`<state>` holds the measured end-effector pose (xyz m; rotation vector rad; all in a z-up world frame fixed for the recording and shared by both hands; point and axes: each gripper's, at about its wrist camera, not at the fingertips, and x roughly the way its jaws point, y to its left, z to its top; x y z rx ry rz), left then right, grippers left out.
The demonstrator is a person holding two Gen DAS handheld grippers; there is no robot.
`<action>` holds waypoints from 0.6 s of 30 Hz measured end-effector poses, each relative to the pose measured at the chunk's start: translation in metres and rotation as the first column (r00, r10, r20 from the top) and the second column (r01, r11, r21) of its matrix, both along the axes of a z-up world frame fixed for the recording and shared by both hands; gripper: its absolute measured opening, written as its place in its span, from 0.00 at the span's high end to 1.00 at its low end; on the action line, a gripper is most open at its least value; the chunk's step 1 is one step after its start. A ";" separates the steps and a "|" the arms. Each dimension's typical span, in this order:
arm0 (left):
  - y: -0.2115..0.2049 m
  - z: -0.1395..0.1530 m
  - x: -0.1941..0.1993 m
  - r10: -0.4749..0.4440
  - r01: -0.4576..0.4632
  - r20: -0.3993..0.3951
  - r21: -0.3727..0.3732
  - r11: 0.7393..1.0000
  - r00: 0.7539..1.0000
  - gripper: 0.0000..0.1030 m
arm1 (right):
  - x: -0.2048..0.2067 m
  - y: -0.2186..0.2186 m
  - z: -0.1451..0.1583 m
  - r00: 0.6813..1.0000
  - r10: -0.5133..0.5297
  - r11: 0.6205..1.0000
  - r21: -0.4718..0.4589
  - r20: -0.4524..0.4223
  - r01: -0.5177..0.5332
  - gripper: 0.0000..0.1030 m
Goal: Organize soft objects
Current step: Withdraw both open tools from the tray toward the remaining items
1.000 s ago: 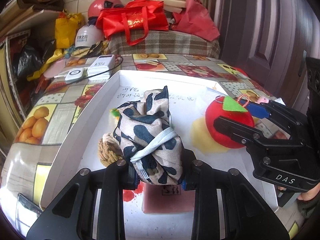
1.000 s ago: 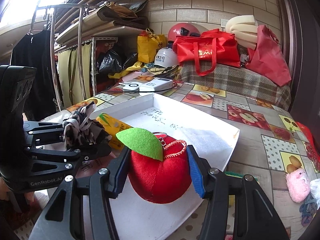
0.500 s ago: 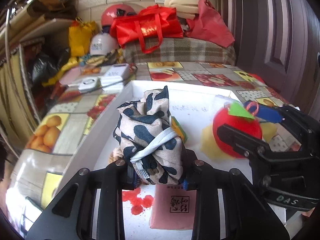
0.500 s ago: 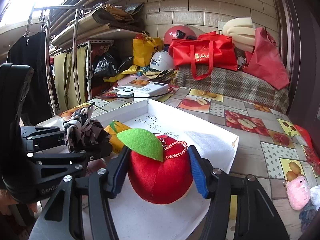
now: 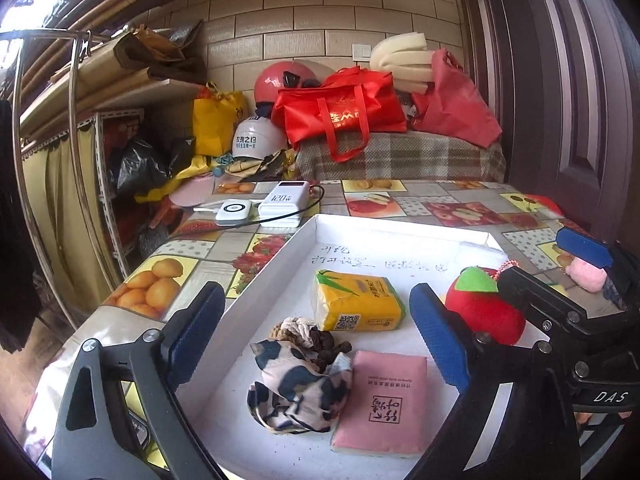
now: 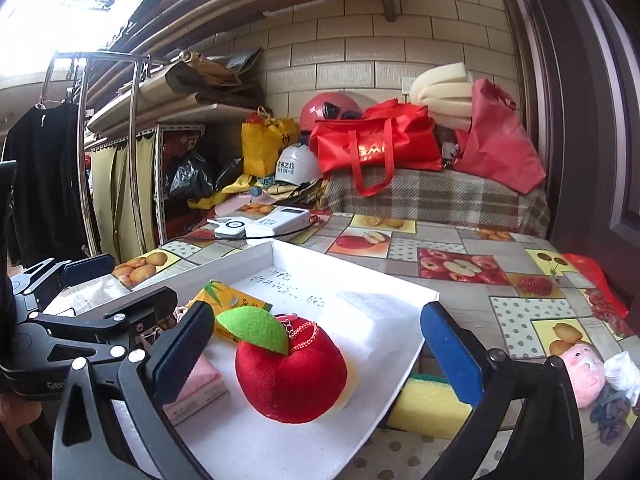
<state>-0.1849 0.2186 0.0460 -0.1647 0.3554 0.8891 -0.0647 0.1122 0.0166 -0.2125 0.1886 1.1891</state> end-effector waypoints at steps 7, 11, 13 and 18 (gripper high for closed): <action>-0.027 0.004 0.001 -0.034 0.033 0.024 0.038 0.999 0.999 0.08 | 0.002 -0.026 0.002 0.995 -0.095 0.995 0.035 -0.009 0.095 0.00; -0.039 0.004 0.003 -0.100 0.100 0.055 0.001 0.995 0.993 0.08 | 0.010 -0.040 0.002 0.984 -0.177 0.984 0.024 0.002 0.177 0.00; -0.044 0.005 0.001 -0.132 0.135 0.098 -0.027 0.990 0.986 0.08 | 0.016 -0.050 0.003 0.975 -0.222 0.975 0.032 0.005 0.222 0.00; -0.064 0.007 0.016 -0.192 0.193 0.063 -0.010 0.981 0.979 0.08 | 0.045 -0.073 0.000 0.966 -0.252 0.968 -0.034 -0.067 0.250 0.00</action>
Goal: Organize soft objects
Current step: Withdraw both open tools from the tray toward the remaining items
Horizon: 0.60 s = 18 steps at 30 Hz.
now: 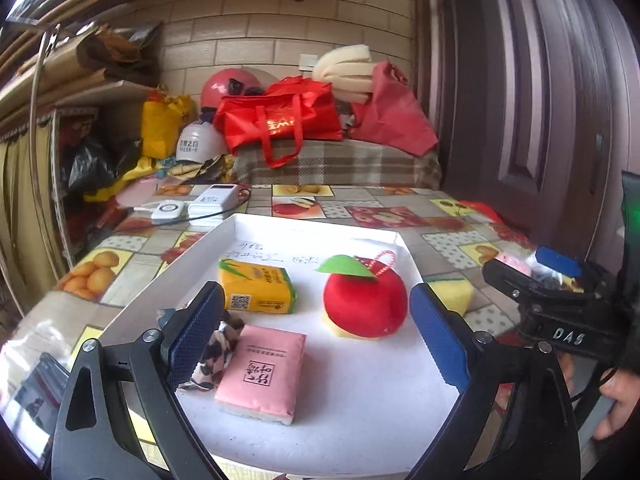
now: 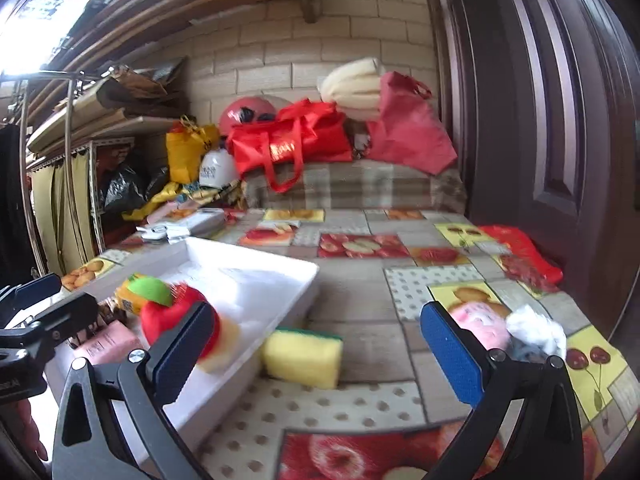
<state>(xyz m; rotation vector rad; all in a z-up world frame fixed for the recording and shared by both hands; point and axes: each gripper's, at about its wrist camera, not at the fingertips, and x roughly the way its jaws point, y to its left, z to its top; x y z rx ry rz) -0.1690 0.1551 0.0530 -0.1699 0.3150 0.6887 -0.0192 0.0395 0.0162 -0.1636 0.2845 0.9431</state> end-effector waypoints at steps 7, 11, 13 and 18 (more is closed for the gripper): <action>-0.016 -0.001 0.013 -0.062 0.062 -0.027 -0.002 0.998 0.998 0.09 | 0.014 -0.047 0.002 0.996 -0.068 0.998 0.017 0.054 0.067 0.00; -0.021 -0.002 0.018 -0.071 0.072 -0.043 0.005 0.997 0.997 0.08 | 0.040 -0.077 0.003 0.993 -0.112 0.992 0.050 -0.032 0.113 0.00; -0.022 -0.002 0.020 -0.081 0.081 -0.046 -0.006 0.997 0.996 0.08 | 0.059 -0.096 0.002 0.985 -0.144 0.987 0.061 -0.094 0.150 0.00; -0.032 -0.003 0.032 -0.157 0.157 -0.078 0.000 0.988 0.985 0.08 | 0.096 -0.142 -0.003 0.946 -0.222 0.963 0.098 -0.237 0.250 0.00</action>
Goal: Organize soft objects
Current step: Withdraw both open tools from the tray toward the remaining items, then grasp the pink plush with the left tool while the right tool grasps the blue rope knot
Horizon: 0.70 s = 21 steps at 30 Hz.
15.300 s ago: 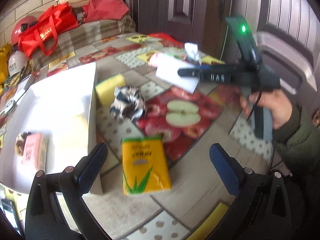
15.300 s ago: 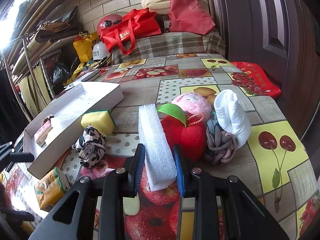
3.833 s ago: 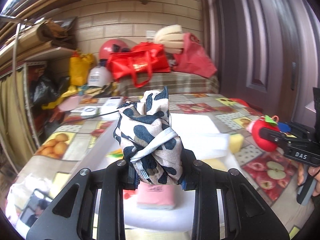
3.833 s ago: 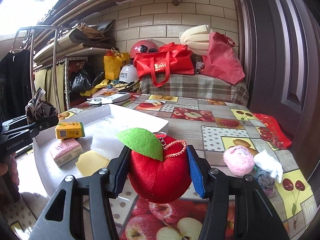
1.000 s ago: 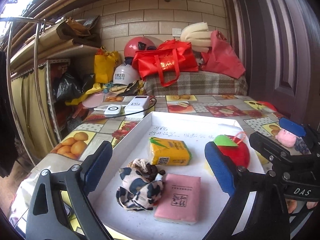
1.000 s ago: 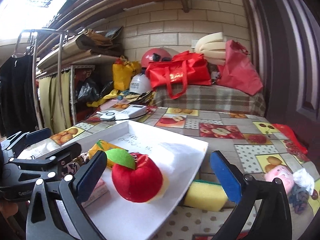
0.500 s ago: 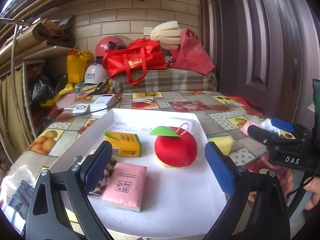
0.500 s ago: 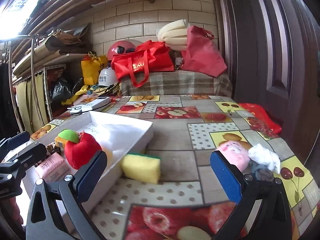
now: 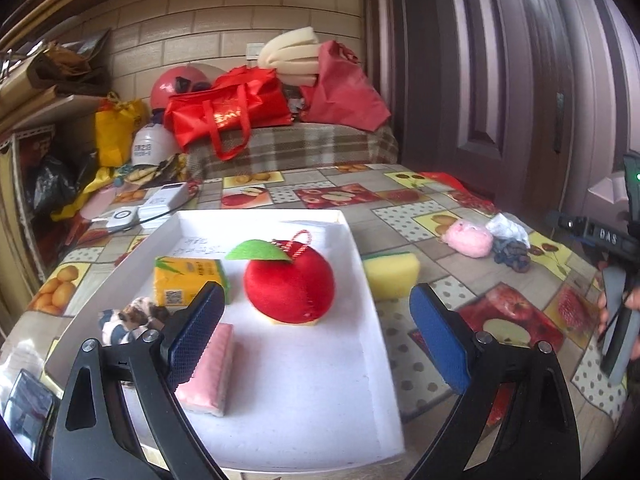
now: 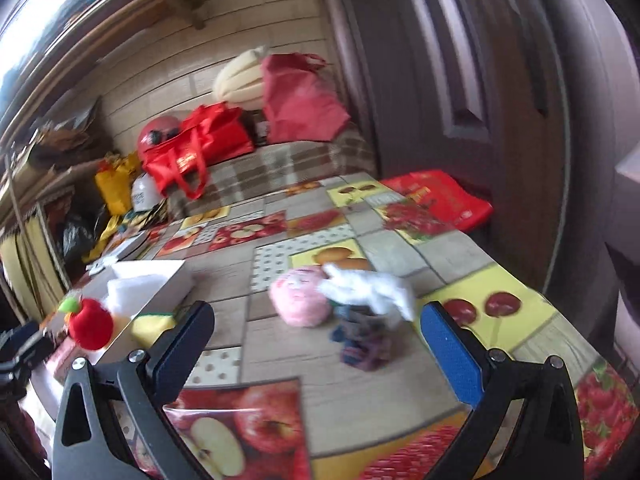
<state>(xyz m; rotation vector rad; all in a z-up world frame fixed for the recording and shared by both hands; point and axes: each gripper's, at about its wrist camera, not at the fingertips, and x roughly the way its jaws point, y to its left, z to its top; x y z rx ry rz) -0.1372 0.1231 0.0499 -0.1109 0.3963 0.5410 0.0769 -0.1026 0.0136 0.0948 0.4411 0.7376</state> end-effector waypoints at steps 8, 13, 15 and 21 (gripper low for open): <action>-0.027 -0.006 0.045 -0.153 0.150 -0.098 -0.043 0.988 0.983 0.09 | 0.031 -0.044 -0.001 0.991 -0.132 0.991 -0.017 -0.033 0.131 0.00; -0.050 -0.013 0.081 -0.244 0.234 -0.174 -0.073 0.969 0.954 0.09 | 0.046 -0.028 -0.007 0.996 -0.020 0.995 -0.099 -0.085 0.012 0.00; -0.052 -0.015 0.088 -0.254 0.240 -0.185 -0.097 0.966 0.949 0.09 | 0.044 -0.008 -0.011 0.995 0.058 0.981 -0.179 -0.082 -0.072 0.05; -0.048 -0.016 0.112 -0.253 0.228 -0.181 -0.148 0.962 0.950 0.09 | 0.054 0.050 -0.034 0.967 0.156 0.913 -0.345 -0.201 -0.219 0.46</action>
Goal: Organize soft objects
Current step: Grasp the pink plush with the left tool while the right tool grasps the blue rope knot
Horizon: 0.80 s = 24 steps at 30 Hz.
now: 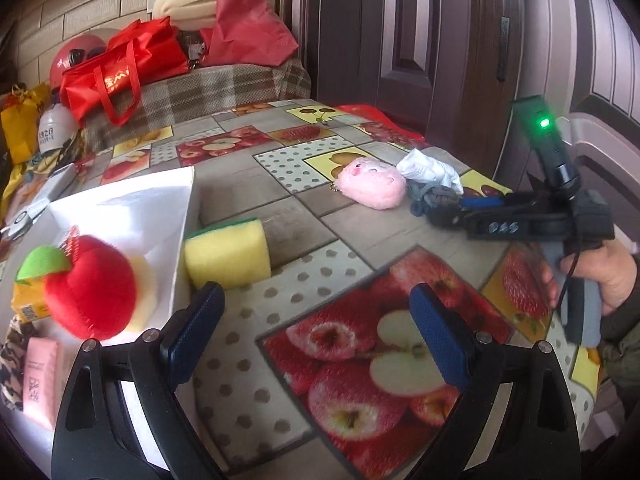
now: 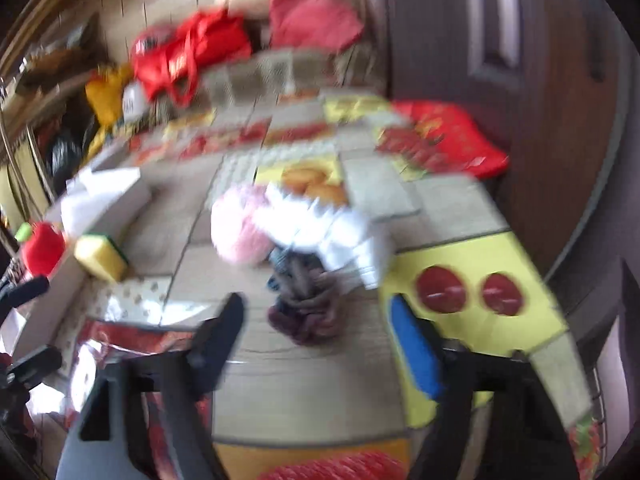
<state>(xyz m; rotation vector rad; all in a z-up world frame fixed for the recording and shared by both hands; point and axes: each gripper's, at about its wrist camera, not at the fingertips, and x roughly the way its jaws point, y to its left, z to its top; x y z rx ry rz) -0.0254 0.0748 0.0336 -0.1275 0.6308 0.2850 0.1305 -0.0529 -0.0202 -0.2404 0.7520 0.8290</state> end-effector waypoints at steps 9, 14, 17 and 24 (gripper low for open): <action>-0.010 -0.002 0.089 0.010 -0.009 -0.037 0.021 1.000 0.999 0.09 | -0.026 -0.006 -0.001 0.993 0.114 0.993 -0.011 0.009 -0.114 0.72; -0.001 -0.005 0.134 0.022 -0.023 -0.080 -0.013 1.000 0.997 0.09 | -0.006 -0.021 -0.001 0.990 0.085 0.992 0.098 -0.108 -0.075 0.72; 0.004 -0.007 0.156 0.036 -0.038 -0.118 -0.019 0.999 0.992 0.09 | 0.000 -0.026 -0.002 0.985 0.088 0.988 0.139 -0.150 -0.068 0.72; 0.009 -0.020 0.185 0.050 -0.059 -0.193 -0.040 0.997 0.980 0.19 | -0.004 -0.024 -0.002 0.984 0.103 0.987 0.136 -0.147 -0.083 0.72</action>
